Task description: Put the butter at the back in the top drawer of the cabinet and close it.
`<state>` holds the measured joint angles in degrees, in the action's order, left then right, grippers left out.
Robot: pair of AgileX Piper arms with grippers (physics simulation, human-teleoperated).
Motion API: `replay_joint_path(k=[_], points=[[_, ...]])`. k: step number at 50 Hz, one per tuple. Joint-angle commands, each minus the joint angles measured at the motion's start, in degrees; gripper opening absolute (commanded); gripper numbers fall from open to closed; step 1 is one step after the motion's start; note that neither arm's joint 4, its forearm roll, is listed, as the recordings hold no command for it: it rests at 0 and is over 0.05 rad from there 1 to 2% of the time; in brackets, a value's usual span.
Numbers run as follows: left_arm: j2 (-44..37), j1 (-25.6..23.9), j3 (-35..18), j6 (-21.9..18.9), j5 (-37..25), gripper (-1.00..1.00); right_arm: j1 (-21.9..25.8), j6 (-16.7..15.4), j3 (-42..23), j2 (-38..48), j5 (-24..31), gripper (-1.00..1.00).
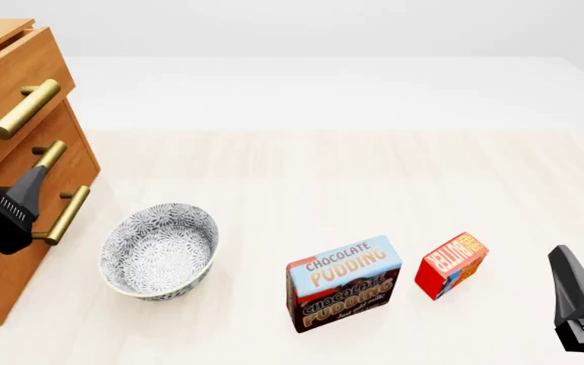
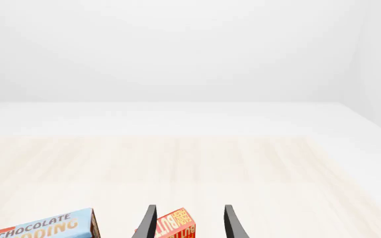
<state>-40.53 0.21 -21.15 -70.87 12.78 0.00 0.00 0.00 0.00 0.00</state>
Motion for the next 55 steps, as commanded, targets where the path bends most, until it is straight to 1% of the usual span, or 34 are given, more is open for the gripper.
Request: replay_joint_path(k=[1, 20, 42, 55], points=[[-1.5, 0.2, -0.2, 0.4, 0.7, 1.00, 0.0, 0.0, 0.0, 0.0, 0.0, 1.00], [-3.7, 1.0, -0.6, 0.4, 2.5, 1.00, 0.0, 0.0, 0.0, 0.0, 0.0, 1.00], [-5.9, 1.9, -1.0, 1.4, 4.2, 1.00, 0.0, 0.0, 0.0, 0.0, 0.0, 1.00], [-7.5, 2.7, -1.0, 1.0, 5.9, 1.00, 0.0, 0.0, 0.0, 0.0, 0.0, 1.00]])
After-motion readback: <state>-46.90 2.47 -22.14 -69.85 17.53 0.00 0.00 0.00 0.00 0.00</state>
